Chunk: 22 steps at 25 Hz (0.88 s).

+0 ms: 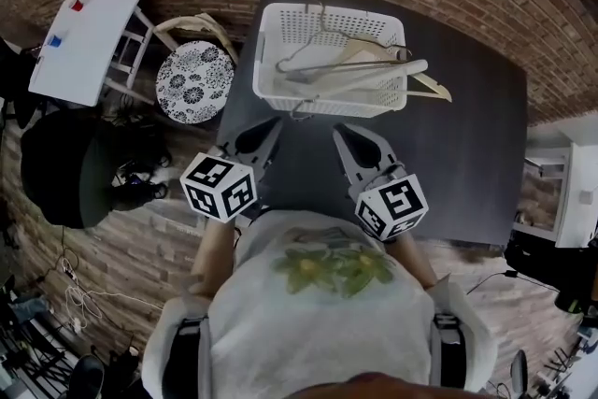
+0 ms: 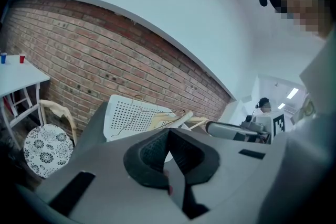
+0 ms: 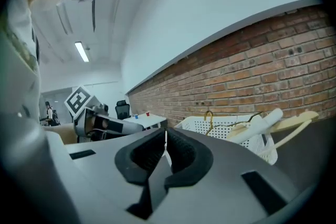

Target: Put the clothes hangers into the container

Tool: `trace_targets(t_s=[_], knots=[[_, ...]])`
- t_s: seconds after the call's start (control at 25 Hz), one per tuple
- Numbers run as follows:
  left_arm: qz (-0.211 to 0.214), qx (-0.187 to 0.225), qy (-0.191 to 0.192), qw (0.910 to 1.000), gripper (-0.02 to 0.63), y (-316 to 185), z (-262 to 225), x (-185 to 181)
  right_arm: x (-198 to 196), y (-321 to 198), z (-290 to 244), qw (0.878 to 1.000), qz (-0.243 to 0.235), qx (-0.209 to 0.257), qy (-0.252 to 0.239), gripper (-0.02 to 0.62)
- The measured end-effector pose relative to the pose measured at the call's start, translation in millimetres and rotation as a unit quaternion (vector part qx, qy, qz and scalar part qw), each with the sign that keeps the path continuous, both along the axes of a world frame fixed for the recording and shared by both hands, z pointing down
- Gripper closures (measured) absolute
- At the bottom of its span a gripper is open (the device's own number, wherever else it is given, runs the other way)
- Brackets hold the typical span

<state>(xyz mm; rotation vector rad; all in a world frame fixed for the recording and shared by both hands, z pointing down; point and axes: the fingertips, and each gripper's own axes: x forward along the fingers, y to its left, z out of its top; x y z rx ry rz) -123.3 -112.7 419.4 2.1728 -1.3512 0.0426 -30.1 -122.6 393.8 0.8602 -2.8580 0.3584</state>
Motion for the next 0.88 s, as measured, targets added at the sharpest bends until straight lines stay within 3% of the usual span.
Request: trace_targets(t_s=[0.16, 0.88], knots=[[0.006, 0.001, 0.000, 1.0000, 0.578, 4.5, -0.6, 4.9, -0.7, 18.2, 7.3, 1.000, -0.009, -0.022, 0.001, 0.565], [0.048, -0.006, 0.006, 0.9988, 0.578, 18.5, -1.4, 32.2, 21.7, 38.6, 13.3, 0.999, 0.014, -0.035, 0.011, 0.565]])
